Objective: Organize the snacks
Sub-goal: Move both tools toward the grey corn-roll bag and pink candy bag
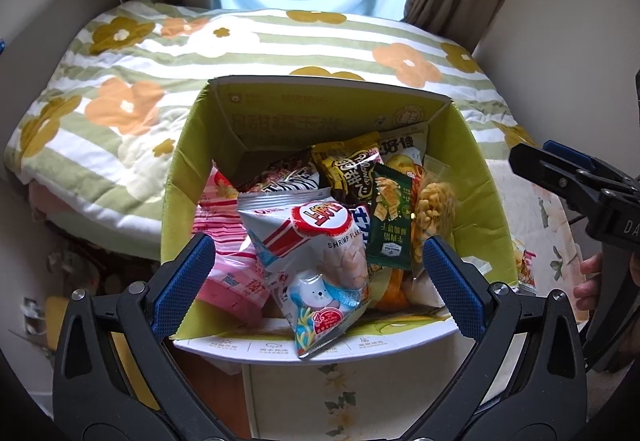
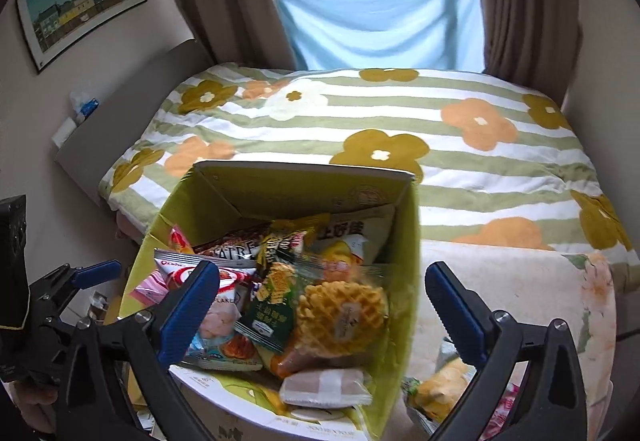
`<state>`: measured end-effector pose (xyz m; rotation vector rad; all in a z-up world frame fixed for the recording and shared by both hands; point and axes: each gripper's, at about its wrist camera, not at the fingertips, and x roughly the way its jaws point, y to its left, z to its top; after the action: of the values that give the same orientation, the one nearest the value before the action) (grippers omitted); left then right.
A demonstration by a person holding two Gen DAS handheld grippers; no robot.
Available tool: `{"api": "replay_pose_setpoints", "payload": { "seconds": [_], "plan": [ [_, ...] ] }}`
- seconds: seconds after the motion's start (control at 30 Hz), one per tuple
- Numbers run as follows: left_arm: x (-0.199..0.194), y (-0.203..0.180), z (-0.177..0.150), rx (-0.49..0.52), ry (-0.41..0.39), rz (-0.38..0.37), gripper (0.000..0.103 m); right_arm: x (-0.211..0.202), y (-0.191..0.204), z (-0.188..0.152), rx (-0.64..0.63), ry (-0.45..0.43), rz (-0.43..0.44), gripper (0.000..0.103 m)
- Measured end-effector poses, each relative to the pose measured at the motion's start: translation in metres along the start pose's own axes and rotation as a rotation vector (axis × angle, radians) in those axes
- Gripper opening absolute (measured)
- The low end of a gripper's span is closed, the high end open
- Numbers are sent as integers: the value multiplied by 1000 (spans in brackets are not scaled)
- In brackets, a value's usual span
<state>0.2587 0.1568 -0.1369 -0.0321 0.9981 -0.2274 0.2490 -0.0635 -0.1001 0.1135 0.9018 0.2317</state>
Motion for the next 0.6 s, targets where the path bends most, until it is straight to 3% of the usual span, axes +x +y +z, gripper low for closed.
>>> {"api": "replay_pose_setpoints", "payload": {
  "seconds": [0.3, 0.6],
  "plan": [
    [-18, -19, 3, 18, -42, -17, 103, -41, -26, -2, -3, -42, -41, 102],
    [-39, -79, -4, 34, -98, -18, 103, -102, -86, -13, -53, -112, -66, 102]
  ]
}}
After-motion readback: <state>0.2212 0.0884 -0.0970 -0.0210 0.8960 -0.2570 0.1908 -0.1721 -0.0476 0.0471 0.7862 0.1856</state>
